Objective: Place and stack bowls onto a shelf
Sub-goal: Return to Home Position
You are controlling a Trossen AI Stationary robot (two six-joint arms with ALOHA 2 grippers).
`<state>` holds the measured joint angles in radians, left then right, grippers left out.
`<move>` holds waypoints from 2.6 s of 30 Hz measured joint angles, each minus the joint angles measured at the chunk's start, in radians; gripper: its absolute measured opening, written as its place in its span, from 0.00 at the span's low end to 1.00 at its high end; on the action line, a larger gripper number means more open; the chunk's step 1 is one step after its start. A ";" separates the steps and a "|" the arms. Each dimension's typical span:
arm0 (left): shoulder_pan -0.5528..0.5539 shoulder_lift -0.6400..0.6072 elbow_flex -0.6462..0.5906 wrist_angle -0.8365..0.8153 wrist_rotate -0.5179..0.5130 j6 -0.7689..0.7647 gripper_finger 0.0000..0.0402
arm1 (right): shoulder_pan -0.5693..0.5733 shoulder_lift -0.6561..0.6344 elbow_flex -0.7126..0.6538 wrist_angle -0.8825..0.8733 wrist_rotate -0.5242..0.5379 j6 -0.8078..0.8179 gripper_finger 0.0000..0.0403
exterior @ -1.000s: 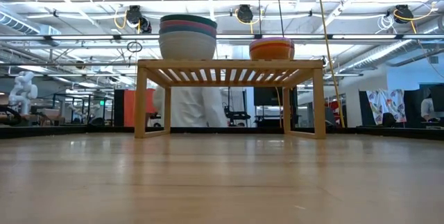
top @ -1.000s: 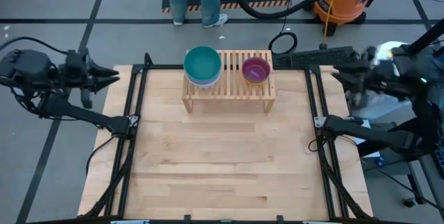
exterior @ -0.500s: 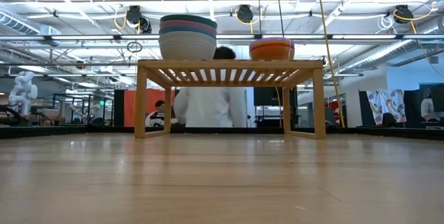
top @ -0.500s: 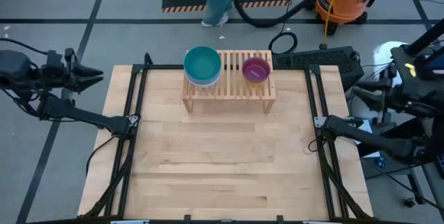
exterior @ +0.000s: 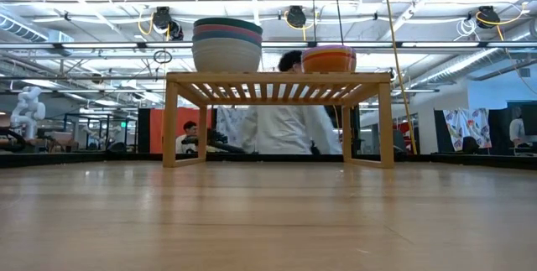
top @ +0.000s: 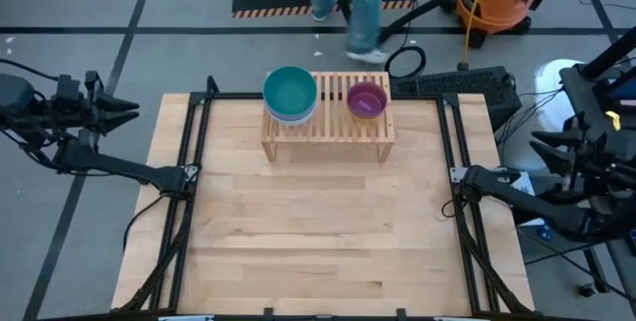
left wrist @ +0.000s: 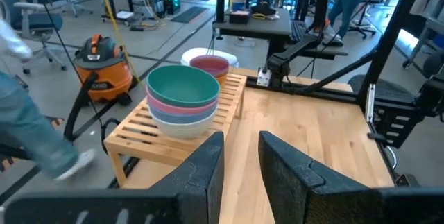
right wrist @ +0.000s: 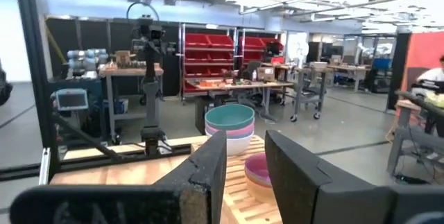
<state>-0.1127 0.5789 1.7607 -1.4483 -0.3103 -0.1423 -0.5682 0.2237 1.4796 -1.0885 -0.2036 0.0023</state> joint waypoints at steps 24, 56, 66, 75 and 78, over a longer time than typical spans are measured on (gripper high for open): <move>0.000 -0.043 -0.008 -0.126 0.000 -0.028 0.24 | -0.016 -0.218 -0.035 -0.131 0.051 0.091 0.23; 0.289 -0.572 -0.109 -0.123 0.234 0.052 0.24 | -0.030 -0.216 -0.149 -0.131 0.055 0.169 0.23; 0.388 -0.571 -0.125 -0.123 0.295 0.134 0.24 | -0.030 -0.216 -0.200 -0.052 0.054 0.097 0.23; 0.414 -0.572 -0.124 -0.122 0.320 0.124 0.24 | -0.030 -0.216 -0.201 -0.053 0.047 0.074 0.23; 0.415 -0.572 -0.125 -0.118 0.320 0.122 0.24 | -0.030 -0.216 -0.201 -0.046 0.047 0.068 0.23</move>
<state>0.3027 0.0067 1.6361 -1.5662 0.0101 -0.0203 -0.5980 0.0074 1.2782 -1.1345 -0.1566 0.0700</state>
